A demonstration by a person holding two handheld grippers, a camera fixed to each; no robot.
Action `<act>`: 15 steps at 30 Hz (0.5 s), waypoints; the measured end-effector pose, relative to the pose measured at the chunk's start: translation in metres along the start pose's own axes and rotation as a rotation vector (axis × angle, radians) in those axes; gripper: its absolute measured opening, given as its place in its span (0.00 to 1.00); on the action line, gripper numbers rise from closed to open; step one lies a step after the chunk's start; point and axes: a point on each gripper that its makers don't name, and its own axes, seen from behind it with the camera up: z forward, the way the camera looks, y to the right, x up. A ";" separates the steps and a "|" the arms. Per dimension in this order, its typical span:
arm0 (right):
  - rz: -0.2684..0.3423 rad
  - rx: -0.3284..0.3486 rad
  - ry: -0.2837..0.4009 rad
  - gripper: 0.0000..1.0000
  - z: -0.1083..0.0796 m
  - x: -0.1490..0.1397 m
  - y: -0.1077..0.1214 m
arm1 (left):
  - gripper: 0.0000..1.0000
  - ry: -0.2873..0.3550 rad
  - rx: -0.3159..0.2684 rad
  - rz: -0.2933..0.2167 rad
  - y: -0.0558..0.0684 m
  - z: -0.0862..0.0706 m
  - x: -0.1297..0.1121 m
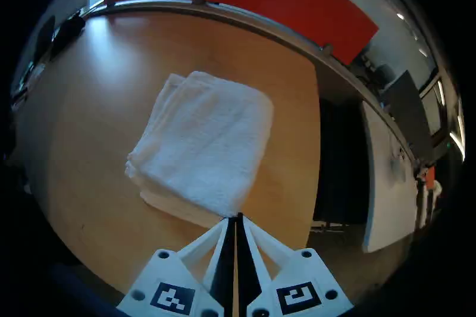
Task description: Fold towel
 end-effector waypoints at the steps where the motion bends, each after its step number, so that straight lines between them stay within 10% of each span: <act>1: 0.000 0.000 0.000 0.01 0.000 0.000 0.000 | 0.96 -0.001 0.000 0.000 0.000 0.000 0.000; 15: 0.010 -0.017 -0.013 0.01 0.008 -0.005 0.000 | 0.96 0.001 -0.001 0.006 0.001 -0.002 0.000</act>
